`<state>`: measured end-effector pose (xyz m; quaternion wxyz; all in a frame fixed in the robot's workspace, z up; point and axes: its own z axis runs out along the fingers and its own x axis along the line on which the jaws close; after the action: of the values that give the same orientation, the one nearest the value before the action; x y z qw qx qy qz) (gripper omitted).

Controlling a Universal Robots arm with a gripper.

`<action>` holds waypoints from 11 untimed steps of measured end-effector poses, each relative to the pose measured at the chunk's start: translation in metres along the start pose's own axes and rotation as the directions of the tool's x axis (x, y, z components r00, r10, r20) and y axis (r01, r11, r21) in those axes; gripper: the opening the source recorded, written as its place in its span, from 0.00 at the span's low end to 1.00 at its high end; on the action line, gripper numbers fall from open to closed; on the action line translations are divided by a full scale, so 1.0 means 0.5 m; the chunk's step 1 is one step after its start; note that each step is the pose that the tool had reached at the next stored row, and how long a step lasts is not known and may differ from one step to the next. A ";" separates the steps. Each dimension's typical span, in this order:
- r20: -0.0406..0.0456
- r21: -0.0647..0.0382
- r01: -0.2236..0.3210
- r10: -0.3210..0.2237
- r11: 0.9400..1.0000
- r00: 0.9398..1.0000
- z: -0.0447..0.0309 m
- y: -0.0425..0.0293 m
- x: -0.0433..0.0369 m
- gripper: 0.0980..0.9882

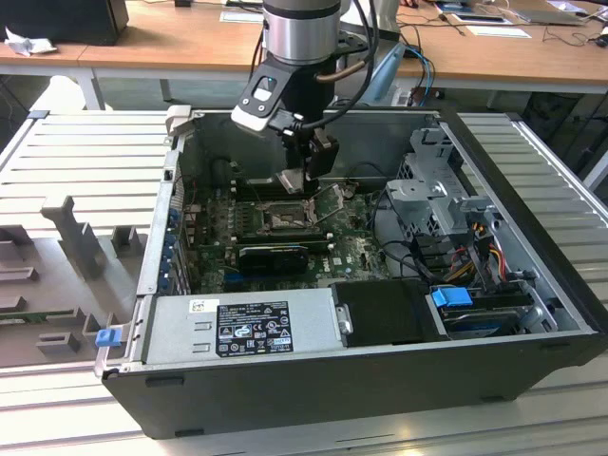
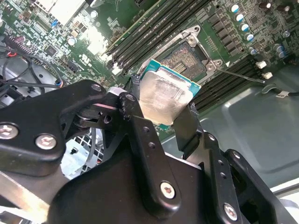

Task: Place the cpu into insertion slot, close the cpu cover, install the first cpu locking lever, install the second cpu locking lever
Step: 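Place the cpu into insertion slot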

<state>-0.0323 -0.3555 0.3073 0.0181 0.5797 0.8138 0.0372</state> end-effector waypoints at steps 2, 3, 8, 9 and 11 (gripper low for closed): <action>0.001 0.000 -0.010 0.010 1.000 1.000 0.003 0.000 0.000 0.48; 0.001 0.000 -0.015 0.015 1.000 1.000 0.004 0.000 0.000 0.48; 0.003 -0.001 -0.035 0.035 0.999 0.999 0.009 -0.001 0.000 0.48; 0.003 -0.001 -0.039 0.039 0.999 0.999 0.010 -0.001 0.000 0.48; 0.004 -0.001 -0.054 0.054 0.999 0.999 0.012 -0.001 0.000 0.48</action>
<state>-0.0323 -0.3555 0.3012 0.0191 0.6015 0.7978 0.0367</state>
